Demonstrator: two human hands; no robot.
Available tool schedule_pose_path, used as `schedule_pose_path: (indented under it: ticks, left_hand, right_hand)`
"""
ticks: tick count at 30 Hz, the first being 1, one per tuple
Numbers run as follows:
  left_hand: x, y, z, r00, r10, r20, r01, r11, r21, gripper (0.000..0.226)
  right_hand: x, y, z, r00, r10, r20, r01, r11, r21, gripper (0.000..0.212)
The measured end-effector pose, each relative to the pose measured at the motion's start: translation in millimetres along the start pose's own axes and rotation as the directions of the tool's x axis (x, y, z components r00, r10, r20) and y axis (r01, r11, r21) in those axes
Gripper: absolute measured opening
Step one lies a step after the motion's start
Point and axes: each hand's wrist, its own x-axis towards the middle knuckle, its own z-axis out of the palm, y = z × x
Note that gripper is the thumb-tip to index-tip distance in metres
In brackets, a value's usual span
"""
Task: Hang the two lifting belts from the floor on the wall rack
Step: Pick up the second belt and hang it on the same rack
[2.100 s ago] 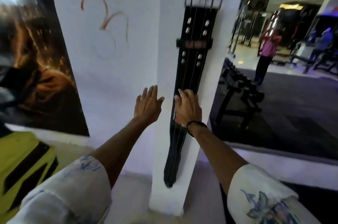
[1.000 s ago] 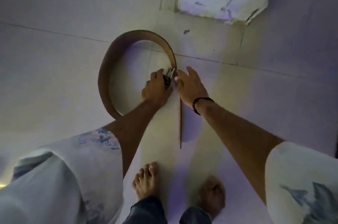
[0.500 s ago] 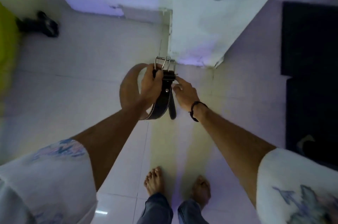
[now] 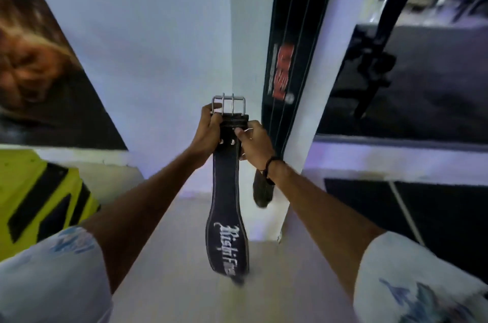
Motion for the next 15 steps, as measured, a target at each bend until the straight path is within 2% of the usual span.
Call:
schedule_pose_path:
  ticks: [4, 8, 12, 15]
  left_hand:
    - [-3.8, 138.9, -13.2, 0.987, 0.159, 0.032, -0.156, 0.985, -0.075, 0.040]
    - [-20.8, 245.0, -26.5, 0.950, 0.297, 0.099, -0.285, 0.951, -0.117, 0.040]
    - [-37.1, 322.7, -26.4, 0.937, 0.293, 0.190, -0.274, 0.954, -0.121, 0.038]
    - [-44.8, 360.8, -22.2, 0.931, 0.308, 0.193, -0.280, 0.946, -0.161, 0.023]
  right_hand:
    - [-10.3, -134.8, -58.5, 0.976, -0.175, -0.128, 0.167, 0.984, -0.065, 0.030]
    - [-31.7, -233.0, -104.2, 0.929, -0.306, -0.210, 0.283, 0.950, -0.134, 0.037]
    - [-59.6, -292.2, -143.3, 0.889, -0.368, -0.272, 0.340, 0.929, -0.145, 0.031]
    - [-73.9, -320.9, -162.5, 0.871, -0.406, -0.277, 0.383, 0.914, -0.133, 0.030]
